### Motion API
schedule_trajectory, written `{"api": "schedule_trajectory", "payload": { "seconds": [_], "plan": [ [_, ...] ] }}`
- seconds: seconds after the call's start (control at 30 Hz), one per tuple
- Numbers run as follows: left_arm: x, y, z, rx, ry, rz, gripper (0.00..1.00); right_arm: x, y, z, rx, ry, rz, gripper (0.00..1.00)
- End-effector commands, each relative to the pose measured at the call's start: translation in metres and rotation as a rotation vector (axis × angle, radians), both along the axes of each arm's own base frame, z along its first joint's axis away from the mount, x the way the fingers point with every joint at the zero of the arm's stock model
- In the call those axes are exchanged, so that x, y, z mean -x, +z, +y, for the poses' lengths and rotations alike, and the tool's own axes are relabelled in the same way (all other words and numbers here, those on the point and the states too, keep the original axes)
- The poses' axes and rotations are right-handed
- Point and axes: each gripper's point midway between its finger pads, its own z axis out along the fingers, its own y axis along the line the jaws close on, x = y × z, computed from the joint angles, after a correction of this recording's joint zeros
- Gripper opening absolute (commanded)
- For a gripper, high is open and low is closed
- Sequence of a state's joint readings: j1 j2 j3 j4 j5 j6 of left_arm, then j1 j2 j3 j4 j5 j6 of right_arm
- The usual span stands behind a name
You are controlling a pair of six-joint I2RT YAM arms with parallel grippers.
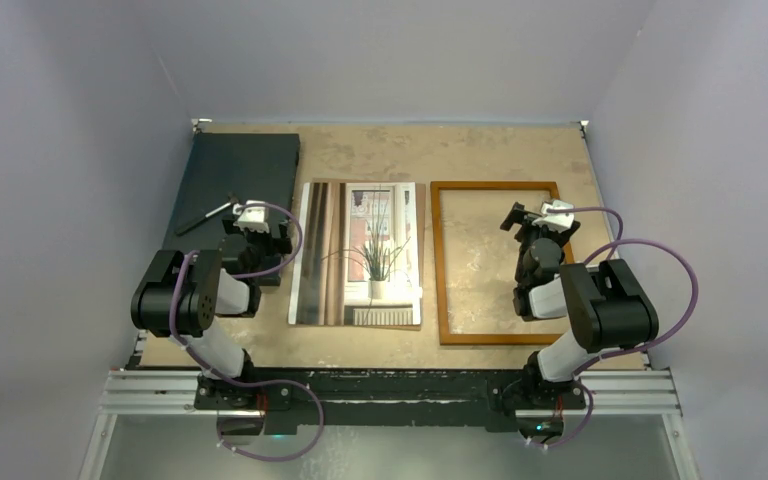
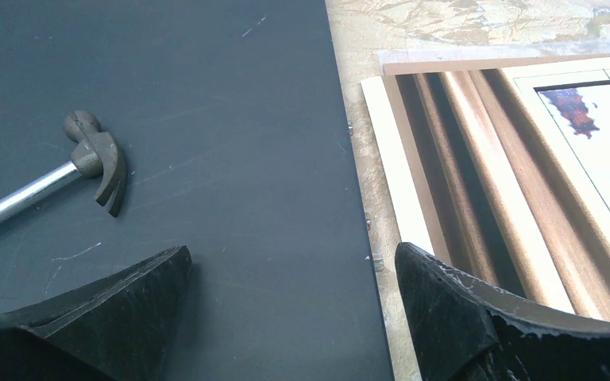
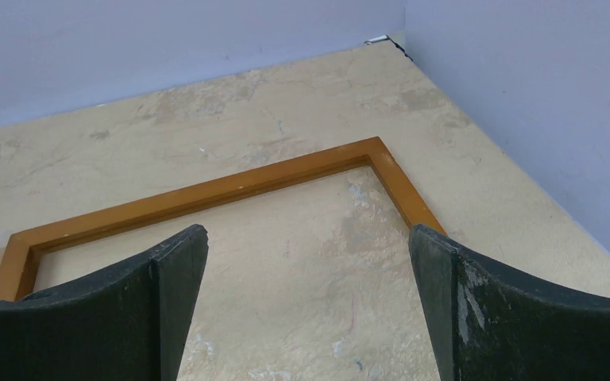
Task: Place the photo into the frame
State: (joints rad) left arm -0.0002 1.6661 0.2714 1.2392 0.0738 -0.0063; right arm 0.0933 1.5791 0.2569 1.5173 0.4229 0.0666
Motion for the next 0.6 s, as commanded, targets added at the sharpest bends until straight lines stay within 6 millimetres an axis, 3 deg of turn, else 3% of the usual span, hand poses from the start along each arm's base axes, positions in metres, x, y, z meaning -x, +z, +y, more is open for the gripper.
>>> {"api": "schedule_trajectory", "payload": {
  "seconds": [0.0, 0.27, 0.33, 0.47, 0.57],
  "plan": [
    [-0.003, 0.011, 0.003, -0.001, 0.009, -0.039, 1.00, 0.000, 0.017, 0.001, 0.010, 0.008, -0.065, 0.99],
    [-0.003, 0.011, 0.002, -0.001, 0.003, -0.042, 1.00, -0.001, 0.015, 0.002, 0.011, 0.016, -0.057, 0.99],
    [-0.004, 0.019, -0.012, -0.012, -0.083, -0.052, 1.00, -0.001, 0.015, 0.003, 0.009, 0.022, -0.054, 0.99],
    [-0.031, 0.044, -0.007, -0.006, -0.057, 0.061, 1.00, 0.003, 0.017, 0.002, -0.012, 0.013, -0.061, 0.99],
    [-0.046, 0.062, -0.001, -0.024, -0.034, 0.218, 1.00, 0.025, 0.030, 0.001, 0.007, 0.026, -0.141, 0.99]
  ]
}}
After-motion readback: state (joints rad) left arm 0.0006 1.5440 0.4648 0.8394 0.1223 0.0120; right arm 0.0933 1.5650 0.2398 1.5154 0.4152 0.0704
